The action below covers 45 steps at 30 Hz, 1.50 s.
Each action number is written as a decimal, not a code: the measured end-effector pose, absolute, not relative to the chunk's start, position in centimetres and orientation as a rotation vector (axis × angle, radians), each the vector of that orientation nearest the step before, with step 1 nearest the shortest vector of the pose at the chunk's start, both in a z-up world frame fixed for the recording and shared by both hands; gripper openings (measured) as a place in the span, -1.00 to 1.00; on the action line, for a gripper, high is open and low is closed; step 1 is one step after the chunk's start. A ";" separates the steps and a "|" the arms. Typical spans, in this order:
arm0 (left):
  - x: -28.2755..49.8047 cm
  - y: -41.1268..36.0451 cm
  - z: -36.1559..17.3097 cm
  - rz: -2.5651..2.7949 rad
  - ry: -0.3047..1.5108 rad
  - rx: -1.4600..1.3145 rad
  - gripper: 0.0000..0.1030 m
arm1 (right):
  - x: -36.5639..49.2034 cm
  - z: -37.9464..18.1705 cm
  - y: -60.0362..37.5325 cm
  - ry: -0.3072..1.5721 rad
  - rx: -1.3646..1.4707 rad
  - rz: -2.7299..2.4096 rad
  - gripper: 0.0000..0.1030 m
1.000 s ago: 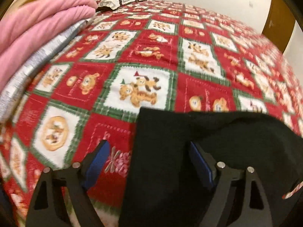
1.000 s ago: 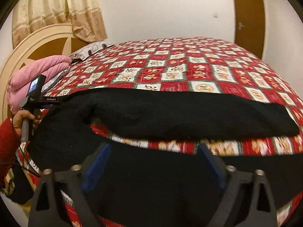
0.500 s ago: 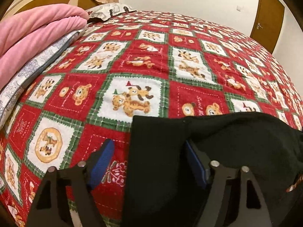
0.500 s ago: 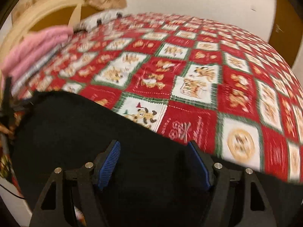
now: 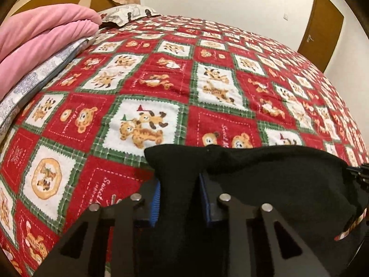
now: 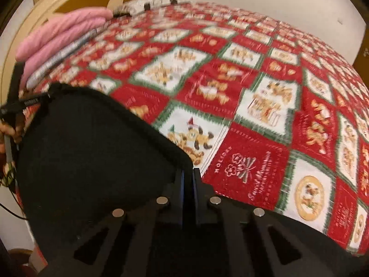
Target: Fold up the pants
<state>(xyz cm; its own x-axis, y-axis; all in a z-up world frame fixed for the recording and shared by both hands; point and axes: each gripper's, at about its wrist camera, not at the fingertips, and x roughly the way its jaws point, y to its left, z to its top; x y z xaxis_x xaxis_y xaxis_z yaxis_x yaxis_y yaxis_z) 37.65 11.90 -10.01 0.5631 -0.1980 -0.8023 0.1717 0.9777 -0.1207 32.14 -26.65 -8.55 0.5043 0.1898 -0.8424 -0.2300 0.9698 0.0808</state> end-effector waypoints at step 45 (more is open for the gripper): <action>14.3 22.7 -8.1 0.076 0.638 -0.069 0.91 | 4.5 -4.5 -15.9 0.686 -0.149 0.378 0.37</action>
<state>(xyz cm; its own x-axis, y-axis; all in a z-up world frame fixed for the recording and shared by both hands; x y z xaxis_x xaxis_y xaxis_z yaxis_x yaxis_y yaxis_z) 14.25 22.72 -8.14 0.8007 0.0493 -0.5970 -0.0915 0.9950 -0.0407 4.51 -15.86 -4.52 0.7094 0.2908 -0.6420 -0.3878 0.9217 -0.0110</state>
